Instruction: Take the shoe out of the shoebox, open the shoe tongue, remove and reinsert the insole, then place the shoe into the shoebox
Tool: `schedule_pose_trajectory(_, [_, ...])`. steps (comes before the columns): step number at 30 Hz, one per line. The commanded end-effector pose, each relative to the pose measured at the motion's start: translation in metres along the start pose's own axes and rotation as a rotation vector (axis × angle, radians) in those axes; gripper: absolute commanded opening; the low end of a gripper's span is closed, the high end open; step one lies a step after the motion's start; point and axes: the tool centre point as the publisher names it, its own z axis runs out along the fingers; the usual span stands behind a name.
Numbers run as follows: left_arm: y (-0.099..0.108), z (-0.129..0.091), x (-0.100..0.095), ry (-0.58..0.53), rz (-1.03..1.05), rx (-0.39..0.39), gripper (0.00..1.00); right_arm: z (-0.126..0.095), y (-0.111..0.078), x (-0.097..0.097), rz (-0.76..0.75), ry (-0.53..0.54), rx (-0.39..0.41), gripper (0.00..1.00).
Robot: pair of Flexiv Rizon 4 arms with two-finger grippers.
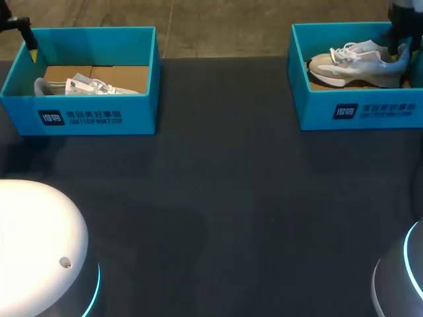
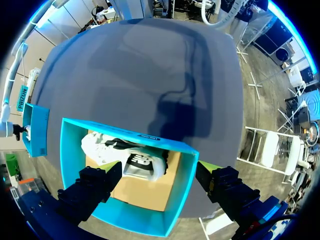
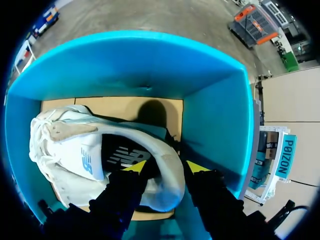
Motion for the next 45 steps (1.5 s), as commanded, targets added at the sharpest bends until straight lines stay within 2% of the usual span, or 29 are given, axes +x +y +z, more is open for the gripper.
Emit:
schedule_pose_trajectory(1, [-0.001,0.0,0.0,0.002,0.0,-0.003,1.0,-0.001,0.005,0.001,0.007,0.006,0.009,0.46])
schedule_pose_trajectory(13, [-0.001,0.0,0.0,0.002,0.0,-0.003,1.0,0.002,0.004,-0.003,0.026,0.003,0.016,0.49])
schedule_pose_trajectory(18, [-0.001,0.0,0.0,0.002,0.0,-0.003,1.0,0.007,0.004,0.0,0.021,0.012,0.032,0.42])
schedule_pose_trajectory(22, [-0.001,0.0,0.0,0.002,0.0,-0.003,1.0,0.005,0.002,0.004,0.016,0.019,0.03,0.29])
schedule_pose_trajectory(26, [-0.001,0.0,0.0,0.002,0.0,-0.003,1.0,0.003,0.0,0.007,0.012,0.025,0.028,0.27])
schedule_pose_trajectory(29, [-0.001,0.0,0.0,0.002,0.0,-0.003,1.0,0.001,-0.002,0.008,0.009,0.028,0.026,0.3])
schedule_pose_trajectory(32, [-0.001,0.0,0.0,0.002,0.0,-0.003,1.0,0.004,-0.002,0.007,0.009,0.026,0.031,0.56])
schedule_pose_trajectory(35, [-0.001,0.0,0.0,0.002,0.0,-0.003,1.0,0.006,0.0,0.004,0.016,0.024,0.035,0.62])
schedule_pose_trajectory(39, [-0.001,0.0,0.0,0.002,0.0,-0.003,1.0,0.008,0.003,0.003,0.019,0.023,0.038,0.61])
schedule_pose_trajectory(42, [-0.001,0.0,0.0,0.002,0.0,-0.003,1.0,0.012,0.004,0.003,0.019,0.031,0.047,0.5])
schedule_pose_trajectory(45, [-0.001,0.0,0.0,0.002,0.0,-0.003,1.0,0.016,0.005,0.004,0.02,0.043,0.06,0.5])
